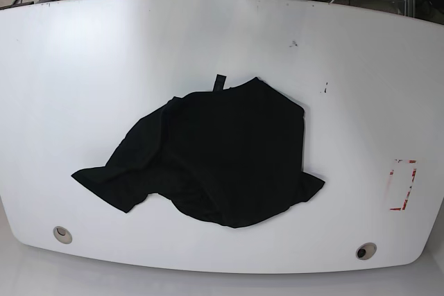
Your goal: Layout the t-shirt on the table in an organized manner, then fold the t-shirt properly
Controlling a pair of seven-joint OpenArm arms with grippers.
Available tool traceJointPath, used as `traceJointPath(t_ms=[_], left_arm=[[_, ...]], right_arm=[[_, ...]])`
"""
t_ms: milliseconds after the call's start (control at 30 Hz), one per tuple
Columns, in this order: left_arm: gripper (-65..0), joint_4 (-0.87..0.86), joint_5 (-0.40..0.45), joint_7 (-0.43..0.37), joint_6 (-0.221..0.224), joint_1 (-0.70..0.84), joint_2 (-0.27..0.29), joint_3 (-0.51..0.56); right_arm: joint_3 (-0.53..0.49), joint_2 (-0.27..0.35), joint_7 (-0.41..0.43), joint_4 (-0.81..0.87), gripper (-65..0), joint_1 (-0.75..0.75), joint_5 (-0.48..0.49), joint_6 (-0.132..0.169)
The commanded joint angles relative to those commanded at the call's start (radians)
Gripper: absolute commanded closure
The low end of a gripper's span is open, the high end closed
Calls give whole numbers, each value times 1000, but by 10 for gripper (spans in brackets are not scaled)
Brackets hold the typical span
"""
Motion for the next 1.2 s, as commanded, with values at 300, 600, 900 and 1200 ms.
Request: traceJointPath(t_ms=[300, 600, 900, 1200], left_arm=[[-281, 38, 13, -35, 1, -14, -5, 13], [-281, 23, 75, 22, -3, -105, -18, -13], [-293, 24, 71, 72, 0, -182, -15, -67], [-281, 56, 70, 53, -5, -168, 1, -67]], right_arm=[[-19, -10, 13, 10, -106, -8, -7, 5], [-63, -60, 14, -36, -109, 62, -25, 13], [-55, -120, 3, -48, -106, 114, -72, 18], [-81, -114, -12, -56, -71, 152, -77, 14]])
